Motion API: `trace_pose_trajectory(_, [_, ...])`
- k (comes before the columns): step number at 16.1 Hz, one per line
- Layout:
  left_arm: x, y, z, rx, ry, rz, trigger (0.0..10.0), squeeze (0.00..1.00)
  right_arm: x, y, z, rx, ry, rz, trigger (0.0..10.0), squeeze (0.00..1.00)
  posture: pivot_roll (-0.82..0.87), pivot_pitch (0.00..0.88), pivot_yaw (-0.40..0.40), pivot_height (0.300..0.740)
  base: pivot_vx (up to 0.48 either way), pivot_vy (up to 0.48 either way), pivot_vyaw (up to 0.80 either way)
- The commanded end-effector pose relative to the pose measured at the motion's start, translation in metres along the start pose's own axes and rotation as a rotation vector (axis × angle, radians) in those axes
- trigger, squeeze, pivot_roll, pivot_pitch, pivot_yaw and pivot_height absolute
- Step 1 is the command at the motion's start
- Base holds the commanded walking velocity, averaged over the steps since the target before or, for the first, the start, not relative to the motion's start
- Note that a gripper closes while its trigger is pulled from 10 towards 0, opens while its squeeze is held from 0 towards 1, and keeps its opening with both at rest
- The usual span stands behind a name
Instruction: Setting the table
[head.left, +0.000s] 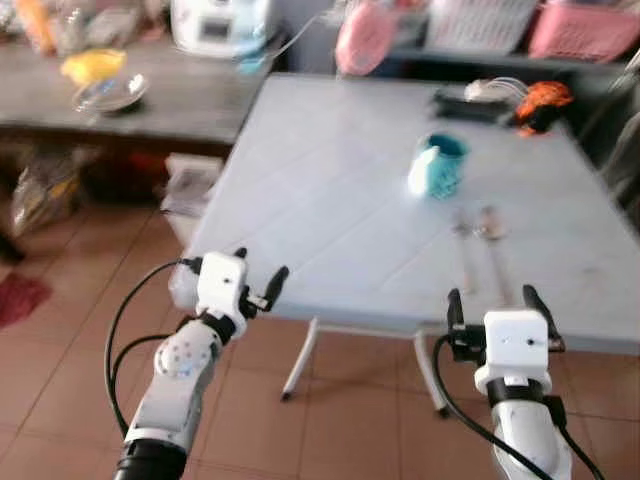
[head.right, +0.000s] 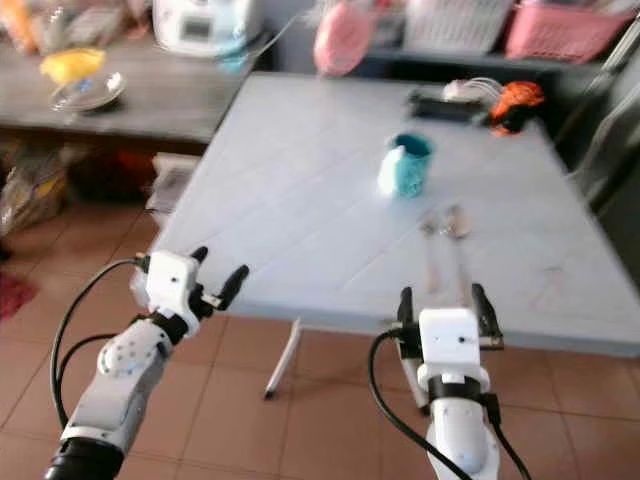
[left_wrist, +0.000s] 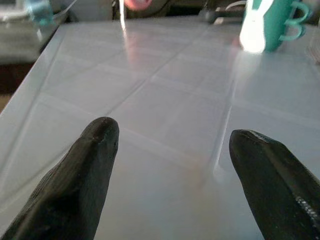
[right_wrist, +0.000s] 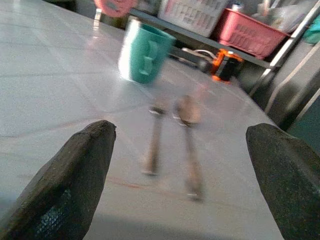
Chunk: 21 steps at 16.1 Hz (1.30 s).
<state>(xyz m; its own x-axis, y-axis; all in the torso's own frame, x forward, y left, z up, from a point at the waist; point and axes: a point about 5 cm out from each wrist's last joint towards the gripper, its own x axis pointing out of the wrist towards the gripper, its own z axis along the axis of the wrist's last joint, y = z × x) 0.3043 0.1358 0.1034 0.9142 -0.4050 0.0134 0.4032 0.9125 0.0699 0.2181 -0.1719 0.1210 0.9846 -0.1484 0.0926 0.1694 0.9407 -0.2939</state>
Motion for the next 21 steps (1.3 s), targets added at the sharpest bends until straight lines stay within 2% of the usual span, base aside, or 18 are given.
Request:
trace_pose_trajectory(1, [0.002, -0.009, 0.001, -0.011, -0.004, -0.030, 10.0, 0.00, -0.001, -0.005, -0.001, -0.012, 0.003, -0.019, 10.0, 0.00, 0.07, 0.076, -0.015, 0.740, 0.356, 0.000, 0.00])
trace_pose_trajectory(10, [0.000, -0.010, -0.001, -0.012, 0.008, -0.042, 10.0, 0.00, 0.000, -0.004, 0.000, -0.010, 0.002, -0.021, 10.0, 0.00, 0.07, 0.082, -0.015, 0.740, 0.342, 0.000, 0.00])
trace_pose_trajectory(12, [-0.002, -0.019, -0.001, -0.026, 0.007, -0.141, 10.0, 0.00, -0.003, -0.002, 0.004, 0.002, -0.002, -0.023, 10.0, 0.00, 0.07, 0.088, -0.018, 0.740, 0.000, 0.000, 0.00])
trace_pose_trajectory(13, [-0.004, -0.027, -0.001, -0.059, 0.016, -0.233, 10.0, 0.00, -0.006, 0.002, 0.004, 0.009, 0.000, -0.012, 10.0, 0.00, 0.07, 0.089, -0.018, 0.740, 0.000, 0.000, 0.00])
trace_pose_trajectory(15, [-0.007, -0.034, 0.002, -0.066, 0.028, -0.367, 10.0, 0.00, -0.006, 0.002, 0.004, 0.023, 0.009, -0.019, 10.0, 0.00, 0.06, 0.093, -0.017, 0.740, 0.000, 0.000, 0.00])
trace_pose_trajectory(16, [-0.010, -0.036, 0.004, -0.063, 0.045, -0.471, 10.0, 0.00, -0.004, 0.000, 0.007, 0.048, 0.006, -0.029, 10.0, 0.00, 0.06, 0.094, -0.018, 0.740, 0.000, 0.000, 0.00])
trace_pose_trajectory(17, [-0.012, -0.035, 0.007, -0.052, 0.080, -0.573, 10.0, 0.00, 0.000, -0.002, 0.014, 0.078, 0.002, -0.027, 10.0, 0.00, 0.06, 0.095, -0.020, 0.740, 0.000, 0.000, 0.00])
trace_pose_trajectory(20, [-0.010, -0.028, 0.019, -0.011, 0.118, -0.715, 10.0, 0.00, 0.006, -0.001, 0.021, 0.141, 0.012, -0.031, 10.0, 0.00, 0.06, 0.103, -0.022, 0.740, 0.000, 0.000, 0.00])
trace_pose_trajectory(21, [-0.008, -0.027, 0.024, -0.009, 0.114, -0.728, 10.0, 0.00, 0.007, -0.001, 0.020, 0.169, 0.030, -0.039, 10.0, 0.00, 0.07, 0.105, -0.020, 0.740, 0.000, 0.000, 0.00])
